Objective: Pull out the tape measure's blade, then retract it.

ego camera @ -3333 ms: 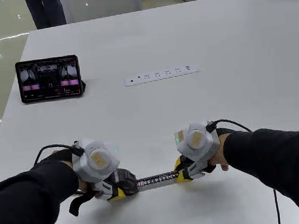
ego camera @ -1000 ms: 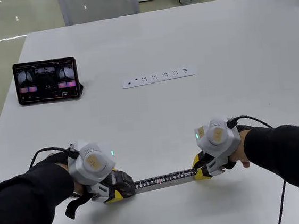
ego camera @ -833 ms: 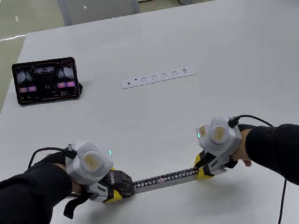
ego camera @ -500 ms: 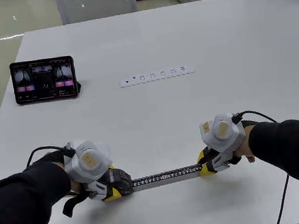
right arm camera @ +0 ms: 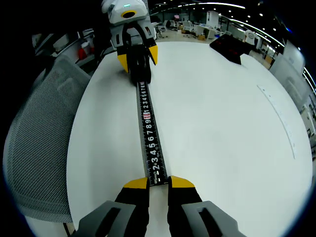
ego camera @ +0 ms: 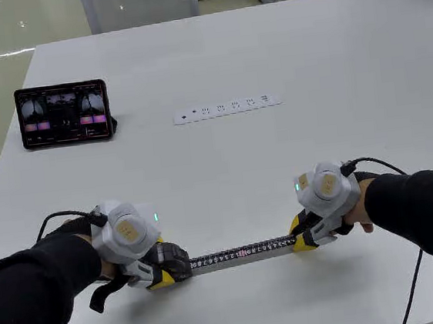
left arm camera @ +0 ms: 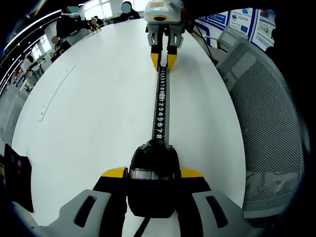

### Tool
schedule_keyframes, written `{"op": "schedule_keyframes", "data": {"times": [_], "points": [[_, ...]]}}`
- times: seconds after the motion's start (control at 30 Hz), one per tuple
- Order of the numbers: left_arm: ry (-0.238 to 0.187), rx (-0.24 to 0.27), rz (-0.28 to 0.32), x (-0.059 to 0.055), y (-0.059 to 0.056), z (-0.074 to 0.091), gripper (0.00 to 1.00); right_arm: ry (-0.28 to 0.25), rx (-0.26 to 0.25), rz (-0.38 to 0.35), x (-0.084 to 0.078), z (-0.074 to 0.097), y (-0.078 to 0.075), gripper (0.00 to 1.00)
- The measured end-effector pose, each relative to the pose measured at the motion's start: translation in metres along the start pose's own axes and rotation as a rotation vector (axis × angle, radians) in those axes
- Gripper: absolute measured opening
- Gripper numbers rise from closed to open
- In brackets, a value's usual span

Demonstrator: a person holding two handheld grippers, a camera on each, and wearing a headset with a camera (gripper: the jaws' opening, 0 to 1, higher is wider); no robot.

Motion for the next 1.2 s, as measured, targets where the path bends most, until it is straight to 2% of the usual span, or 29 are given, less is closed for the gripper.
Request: {"op": "schedule_keyframes", "data": {"times": [0.2,1.2], "points": [[-0.029,-0.006,-0.001,0.001,0.001,0.001,0.33,0.002,-0.004,-0.004,-0.003,0.003,-0.001,0.09],[-0.024,0.002,-0.014,0.001,0.001,0.000,0.33,0.030,-0.013,-0.025,-0.023,0.024,-0.004,0.09]]}}
Point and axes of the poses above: the centre of the closed fingertips' face, and the gripper's own axes: z roughly backward along the fingers, y roughly to its left, x roughly out of its top, the point moved 1 cm from there along z, roughly backward along the fingers, and after that the axes turned 11 degrees about -y, right-handed, at the moved point
